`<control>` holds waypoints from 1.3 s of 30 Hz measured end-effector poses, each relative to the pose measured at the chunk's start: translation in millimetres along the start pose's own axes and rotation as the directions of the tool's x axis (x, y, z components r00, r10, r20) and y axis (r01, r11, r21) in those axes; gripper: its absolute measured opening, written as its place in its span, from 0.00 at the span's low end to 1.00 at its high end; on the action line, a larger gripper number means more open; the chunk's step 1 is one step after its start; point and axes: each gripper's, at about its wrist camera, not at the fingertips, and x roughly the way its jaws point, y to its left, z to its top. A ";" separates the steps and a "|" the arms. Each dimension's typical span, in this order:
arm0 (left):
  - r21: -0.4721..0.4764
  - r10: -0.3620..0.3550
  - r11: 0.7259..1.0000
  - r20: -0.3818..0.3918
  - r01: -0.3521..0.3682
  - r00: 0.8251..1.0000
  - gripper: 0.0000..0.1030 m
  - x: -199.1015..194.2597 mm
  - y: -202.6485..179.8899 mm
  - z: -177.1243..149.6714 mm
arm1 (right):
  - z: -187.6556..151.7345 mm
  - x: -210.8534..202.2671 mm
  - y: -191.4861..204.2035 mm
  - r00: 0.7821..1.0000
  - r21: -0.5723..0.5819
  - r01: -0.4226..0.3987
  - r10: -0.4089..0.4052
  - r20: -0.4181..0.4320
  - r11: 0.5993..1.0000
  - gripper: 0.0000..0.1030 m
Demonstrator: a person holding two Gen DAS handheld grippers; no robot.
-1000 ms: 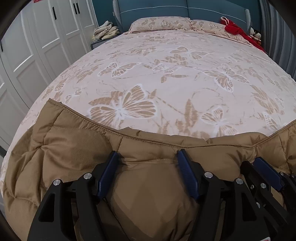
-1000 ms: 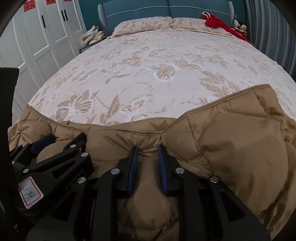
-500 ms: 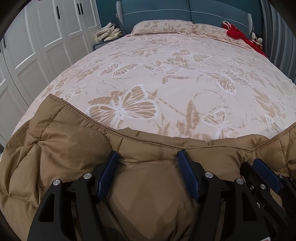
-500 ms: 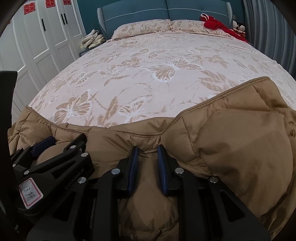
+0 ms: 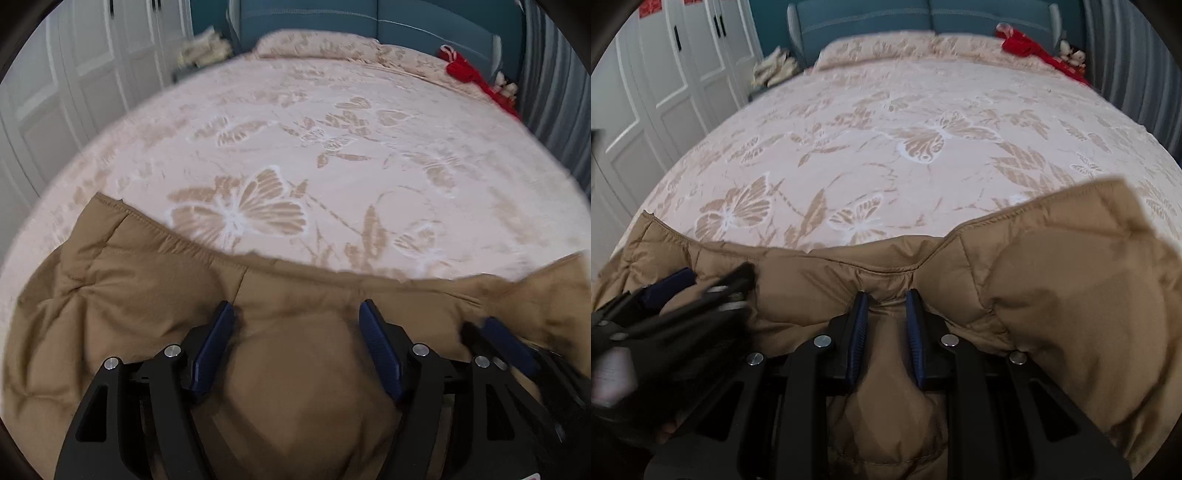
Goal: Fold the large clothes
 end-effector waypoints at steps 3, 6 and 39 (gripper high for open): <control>-0.159 -0.120 0.980 0.010 0.120 0.993 0.69 -62.5 59.5 -11.5 | 0.4 -48.9 0.9 0.999 0.036 -0.039 0.039 -0.006 0.999 0.24; -0.285 -0.116 0.950 0.063 0.129 0.991 0.78 -123.5 128.4 -46.9 | -27.0 -105.9 5.3 0.995 0.044 -0.101 0.100 0.027 0.994 0.25; -0.337 -0.279 0.899 0.051 0.280 0.959 0.19 -164.3 134.8 -103.9 | -159.3 -104.1 41.3 0.975 0.063 -0.164 0.171 -0.140 0.985 0.12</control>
